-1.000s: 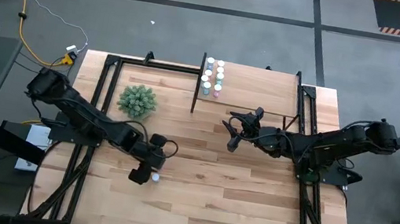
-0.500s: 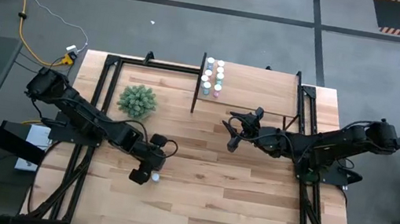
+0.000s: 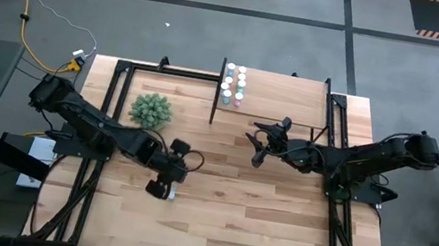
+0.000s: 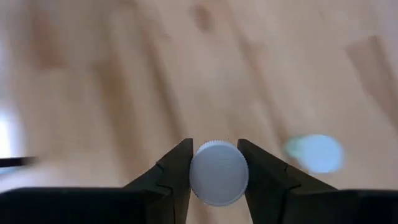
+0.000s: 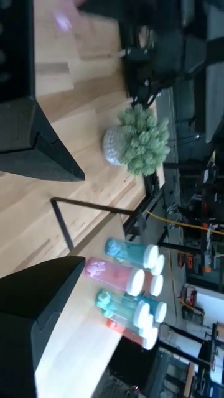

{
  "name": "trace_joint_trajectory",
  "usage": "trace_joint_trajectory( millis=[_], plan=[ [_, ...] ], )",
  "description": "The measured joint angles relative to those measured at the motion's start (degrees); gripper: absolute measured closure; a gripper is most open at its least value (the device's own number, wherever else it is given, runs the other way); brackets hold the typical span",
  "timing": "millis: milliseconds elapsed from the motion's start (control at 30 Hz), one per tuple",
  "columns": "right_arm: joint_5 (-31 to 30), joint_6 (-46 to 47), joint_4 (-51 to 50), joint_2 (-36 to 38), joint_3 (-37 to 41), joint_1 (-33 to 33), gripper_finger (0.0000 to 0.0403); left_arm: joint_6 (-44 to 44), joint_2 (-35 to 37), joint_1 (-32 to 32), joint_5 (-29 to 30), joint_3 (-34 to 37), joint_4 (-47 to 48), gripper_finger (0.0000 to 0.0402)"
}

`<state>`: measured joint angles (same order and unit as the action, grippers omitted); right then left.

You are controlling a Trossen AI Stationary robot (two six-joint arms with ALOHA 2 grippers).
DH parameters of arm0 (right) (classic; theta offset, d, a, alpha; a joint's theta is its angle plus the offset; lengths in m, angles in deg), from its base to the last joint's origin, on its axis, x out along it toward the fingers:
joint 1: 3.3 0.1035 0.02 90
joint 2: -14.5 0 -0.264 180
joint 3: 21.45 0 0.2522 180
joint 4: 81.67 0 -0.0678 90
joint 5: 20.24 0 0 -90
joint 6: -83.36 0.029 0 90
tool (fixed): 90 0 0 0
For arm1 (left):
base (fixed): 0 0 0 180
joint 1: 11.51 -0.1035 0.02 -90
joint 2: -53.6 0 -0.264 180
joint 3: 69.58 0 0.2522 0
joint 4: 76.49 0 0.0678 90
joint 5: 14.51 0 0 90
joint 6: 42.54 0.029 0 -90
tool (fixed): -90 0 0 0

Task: Pick and place medicine bottles onto shelf by color
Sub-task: Put the transparent pink medicine bottle on the shelf

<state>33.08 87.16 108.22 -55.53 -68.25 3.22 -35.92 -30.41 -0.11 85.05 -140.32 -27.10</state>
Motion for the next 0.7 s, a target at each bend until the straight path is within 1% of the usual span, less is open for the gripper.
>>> trace_joint_trajectory(
  millis=[133, 200, 300, 433, 500, 633, 700],
  plan=[
    [0.02, -0.22, -3.51, 4.45, 0.0, 1.14, 0.0203, 5.81, 0.0, -3.24, 5.98, -10.72, 7.96, 0.0294],
    [-0.74, -0.18, -5.74, 6.72, 0.0, 1.64, 0.0203, 8.85, 0.0, -5.77, 7.91, -16.37, 9.31, 0.0295],
    [-2.31, 0.21, -8.22, 9.66, 0.0, 2.31, 0.0203, 13.07, -0.25, -10.62, 9.09, -24.8, 9.6, 0.0293],
    [-2.56, 0.21, -9.06, 11.46, 0.0, 2.9, 0.0203, 16.31, -2.92, -17.77, 8.92, -35.35, 9.78, 0.0292],
    [-2.56, -0.09, -9.39, 11.64, 0.0, 2.91, 0.0203, 17.03, -5.5, -21.13, 7.34, -40.47, 10.44, 0.0293],
    [-2.55, -0.21, -9.66, 11.53, 0.0, 2.91, 0.0203, 17.13, -13.23, -26.38, 3.18, -50.71, 12.82, 0.0292],
    [-2.56, 0.1, -9.66, 11.53, 0.0, 2.91, 0.0203, 17.17, -18.02, -28.43, 2.4, -56.21, 14.42, 0.0292]
  ],
)
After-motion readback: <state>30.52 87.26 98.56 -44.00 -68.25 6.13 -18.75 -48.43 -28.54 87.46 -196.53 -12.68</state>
